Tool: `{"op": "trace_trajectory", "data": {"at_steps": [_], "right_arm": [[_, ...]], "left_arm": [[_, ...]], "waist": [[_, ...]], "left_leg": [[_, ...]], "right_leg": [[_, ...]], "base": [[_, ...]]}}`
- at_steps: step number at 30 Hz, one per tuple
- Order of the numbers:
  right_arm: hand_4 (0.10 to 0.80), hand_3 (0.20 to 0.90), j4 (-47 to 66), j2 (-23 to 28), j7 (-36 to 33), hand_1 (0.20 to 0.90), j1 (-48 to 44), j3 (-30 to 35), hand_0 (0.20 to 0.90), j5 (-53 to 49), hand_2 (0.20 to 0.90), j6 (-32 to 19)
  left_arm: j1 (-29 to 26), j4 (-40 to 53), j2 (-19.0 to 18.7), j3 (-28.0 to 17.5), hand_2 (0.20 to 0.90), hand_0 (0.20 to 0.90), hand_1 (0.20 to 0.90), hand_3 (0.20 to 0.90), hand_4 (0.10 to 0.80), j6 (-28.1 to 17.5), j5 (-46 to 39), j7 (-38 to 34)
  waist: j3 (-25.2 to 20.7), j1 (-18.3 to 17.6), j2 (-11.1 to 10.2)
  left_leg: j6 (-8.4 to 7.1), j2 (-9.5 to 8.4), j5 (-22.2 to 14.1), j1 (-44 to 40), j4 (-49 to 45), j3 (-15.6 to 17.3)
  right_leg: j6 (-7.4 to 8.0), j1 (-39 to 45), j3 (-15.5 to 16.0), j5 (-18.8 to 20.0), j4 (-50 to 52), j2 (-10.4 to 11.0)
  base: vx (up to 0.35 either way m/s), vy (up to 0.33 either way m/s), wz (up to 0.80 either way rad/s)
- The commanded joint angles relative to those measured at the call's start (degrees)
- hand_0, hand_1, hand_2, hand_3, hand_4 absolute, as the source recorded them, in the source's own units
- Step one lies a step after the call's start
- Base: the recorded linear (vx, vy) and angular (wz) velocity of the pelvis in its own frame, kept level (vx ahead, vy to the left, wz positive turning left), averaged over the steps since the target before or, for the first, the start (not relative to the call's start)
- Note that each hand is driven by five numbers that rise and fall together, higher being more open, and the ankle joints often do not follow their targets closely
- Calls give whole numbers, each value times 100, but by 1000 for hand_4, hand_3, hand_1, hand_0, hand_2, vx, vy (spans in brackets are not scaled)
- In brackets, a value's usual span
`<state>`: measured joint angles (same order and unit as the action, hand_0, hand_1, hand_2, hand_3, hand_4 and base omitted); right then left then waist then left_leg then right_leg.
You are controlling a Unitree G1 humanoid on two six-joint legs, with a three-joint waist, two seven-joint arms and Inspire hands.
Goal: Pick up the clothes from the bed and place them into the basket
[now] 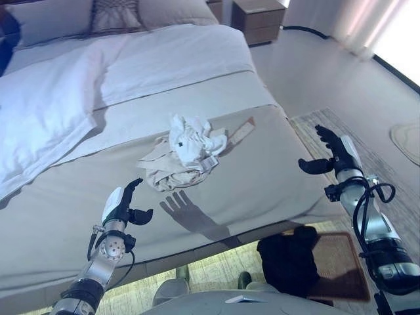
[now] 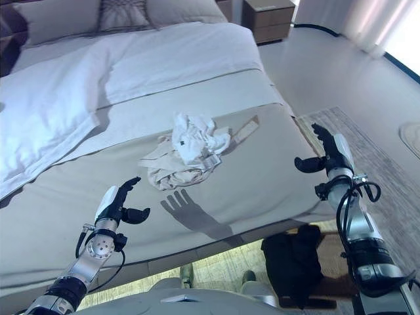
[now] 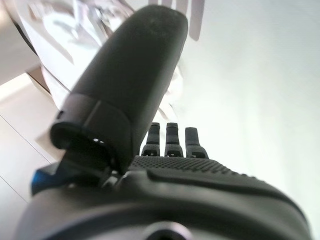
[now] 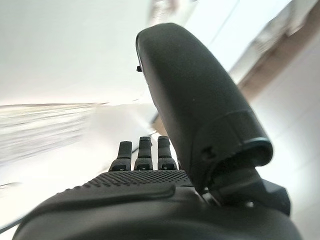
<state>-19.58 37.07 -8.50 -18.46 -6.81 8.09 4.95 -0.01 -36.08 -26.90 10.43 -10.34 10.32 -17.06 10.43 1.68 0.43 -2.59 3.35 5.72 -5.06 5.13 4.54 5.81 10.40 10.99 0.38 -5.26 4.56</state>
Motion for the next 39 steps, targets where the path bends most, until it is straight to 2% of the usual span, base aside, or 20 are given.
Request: {"op": "trace_trajectory", "data": {"at_steps": [1,4,9,15,17,20,25,27,28,32,39], "right_arm": [[800,900,79,493,-229,900,-1231,-312,900,87,900,-11],[800,900,-258,507,-186,900,-1784,-601,900,99,900,278],[800,900,-694,594,-52,900,-2343,-903,900,148,900,438],[800,900,-1173,871,-133,900,-2887,-1131,900,142,900,477],[800,900,-1400,960,-200,900,-3147,-1246,900,120,900,428],[800,900,-1608,1061,-251,900,-3477,-1392,900,72,900,452],[800,900,-1856,1177,-265,900,-3807,-1575,900,-39,900,588],[800,900,-1976,1181,-288,900,-3926,-1621,900,-99,900,595],[800,900,-2013,1170,-284,900,-3954,-1633,900,-110,900,603],[800,900,-2204,1186,-337,900,-4211,-1717,900,-204,900,660],[800,900,-2333,1207,-447,900,-4424,-1769,900,-284,900,636]], "left_arm": [[-303,622,-436,-214,900,900,900,900,800,-286,60,-171],[-290,642,-485,-127,900,900,900,900,800,-243,28,16],[-222,749,-578,-28,900,900,900,900,800,-401,-21,170],[-374,1149,-779,119,900,900,900,900,800,-619,135,373],[-419,1265,-911,198,900,900,900,900,800,-672,137,378],[-472,1421,-1045,292,900,900,900,900,800,-771,117,249],[-508,1679,-1191,484,900,900,900,900,800,-801,387,69],[-535,1709,-1237,552,900,900,900,900,800,-788,372,1],[-531,1716,-1246,571,900,900,900,900,800,-766,372,-17],[-550,1802,-1297,653,900,900,900,900,800,-675,377,-137],[-389,1899,-1380,675,900,900,900,900,800,-752,319,-325]], "waist": [[-496,326,-132],[-496,525,-126],[-340,788,-135],[265,1128,-21],[621,1247,73],[1023,1358,185],[1471,1457,345],[1596,1482,403],[1634,1488,393],[1889,1532,471],[1936,1590,539]], "left_leg": [[139,-388,-959,-45,-520,19],[126,-412,-925,15,-544,-226],[101,-458,-1012,297,-1085,-463],[148,-527,-1272,1162,-2156,-683],[148,-514,-1336,1472,-2519,-712],[204,-584,-1473,1912,-3041,-705],[281,-745,-1579,2465,-3639,-714],[322,-811,-1625,2639,-3835,-702],[316,-851,-1817,2653,-3984,-710],[407,-980,-1971,3041,-4505,-658],[502,-1060,-2198,3747,-5238,-610]], "right_leg": [[-314,-429,171,-521,729,-232],[-389,-416,319,-638,875,-250],[-527,-556,579,-887,1442,-170],[-754,-1258,905,-1250,2625,105],[-810,-1513,1006,-1362,3135,249],[-876,-1975,1052,-1579,3914,442],[-1018,-2494,1109,-1819,4712,599],[-1077,-2659,1126,-1916,4946,637],[-1039,-2669,1051,-2087,5077,635],[-1134,-3024,1034,-2259,5577,676],[-1201,-3675,1008,-2434,6195,723]], "base": [[59,-18,34],[73,-7,43],[62,27,38],[-72,37,40],[-100,3,16],[-102,2,11],[-61,10,14],[-2,11,14],[52,-11,12],[-15,-7,5],[5,2,2]]}}
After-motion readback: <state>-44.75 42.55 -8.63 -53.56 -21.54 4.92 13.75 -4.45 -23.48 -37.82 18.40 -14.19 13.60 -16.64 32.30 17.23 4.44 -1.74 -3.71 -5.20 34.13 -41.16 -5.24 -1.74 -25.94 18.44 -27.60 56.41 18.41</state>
